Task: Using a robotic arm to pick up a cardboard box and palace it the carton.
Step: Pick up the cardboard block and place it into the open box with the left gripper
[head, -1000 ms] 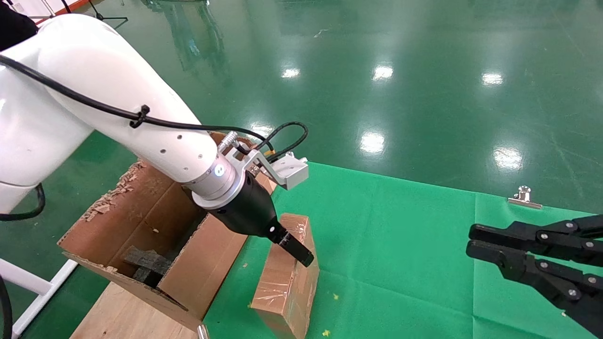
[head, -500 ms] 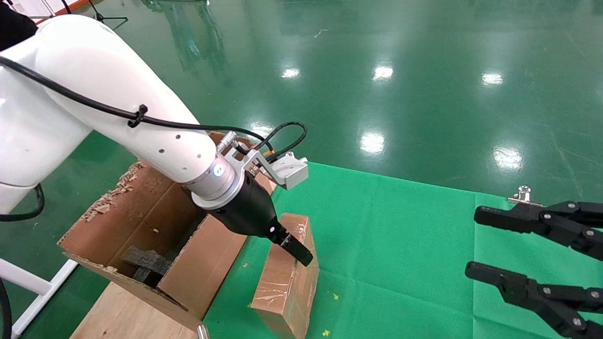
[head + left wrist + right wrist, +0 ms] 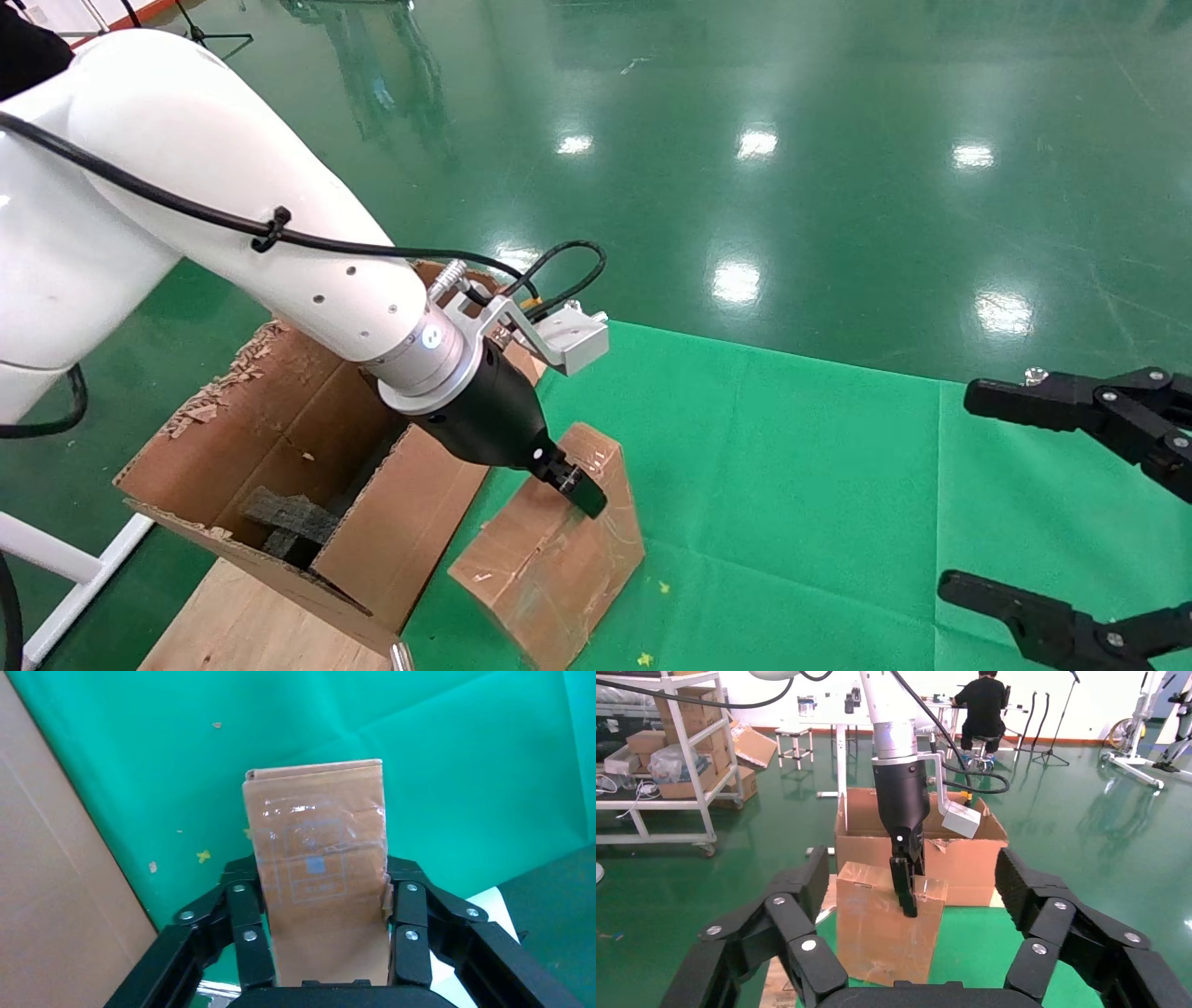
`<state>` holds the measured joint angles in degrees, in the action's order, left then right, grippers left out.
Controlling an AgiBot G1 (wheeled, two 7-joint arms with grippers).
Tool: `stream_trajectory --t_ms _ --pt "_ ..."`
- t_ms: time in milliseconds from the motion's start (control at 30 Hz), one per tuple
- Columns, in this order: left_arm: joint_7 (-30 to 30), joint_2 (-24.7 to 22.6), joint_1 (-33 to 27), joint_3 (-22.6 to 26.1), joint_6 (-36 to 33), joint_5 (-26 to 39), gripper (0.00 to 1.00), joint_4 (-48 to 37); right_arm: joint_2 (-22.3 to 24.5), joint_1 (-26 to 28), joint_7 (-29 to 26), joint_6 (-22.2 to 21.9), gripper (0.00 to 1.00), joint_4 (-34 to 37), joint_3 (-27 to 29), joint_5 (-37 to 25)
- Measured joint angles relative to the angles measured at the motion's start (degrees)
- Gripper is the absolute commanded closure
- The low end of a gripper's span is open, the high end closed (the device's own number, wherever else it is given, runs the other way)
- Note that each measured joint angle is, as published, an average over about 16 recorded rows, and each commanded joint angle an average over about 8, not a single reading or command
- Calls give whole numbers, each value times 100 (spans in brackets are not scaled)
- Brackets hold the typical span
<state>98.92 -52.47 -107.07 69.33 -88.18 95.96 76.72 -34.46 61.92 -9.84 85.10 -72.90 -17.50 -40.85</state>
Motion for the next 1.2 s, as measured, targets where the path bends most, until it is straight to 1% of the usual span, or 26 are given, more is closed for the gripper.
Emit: stream_trajectory --t_ms 200,367,600,800,1000,1200 --pt "-311 149 -181 -124 87 -97 100 -14 0 0 1 0 0 1 -1 0" --pt "-756 456 -527 -363 204 -198 100 -17 0 1 1 0 0 2 -2 1" --pt "-1498 1222 -1164 -839 416 -246 100 -66 1 2 2 0 0 2 -3 2" --pt "-2161 1958 -1581 -1088 485 -3 100 -264 1 2 3 0 0 2 -5 2" --pt "-2998 2624 -1634 -1106 502 248 100 -764 2 2 3 -1 0 2 -6 3" --pt "-3993 3032 -1375 -985 629 325 100 -1580 2 3 4 -1 0 2 -7 4"
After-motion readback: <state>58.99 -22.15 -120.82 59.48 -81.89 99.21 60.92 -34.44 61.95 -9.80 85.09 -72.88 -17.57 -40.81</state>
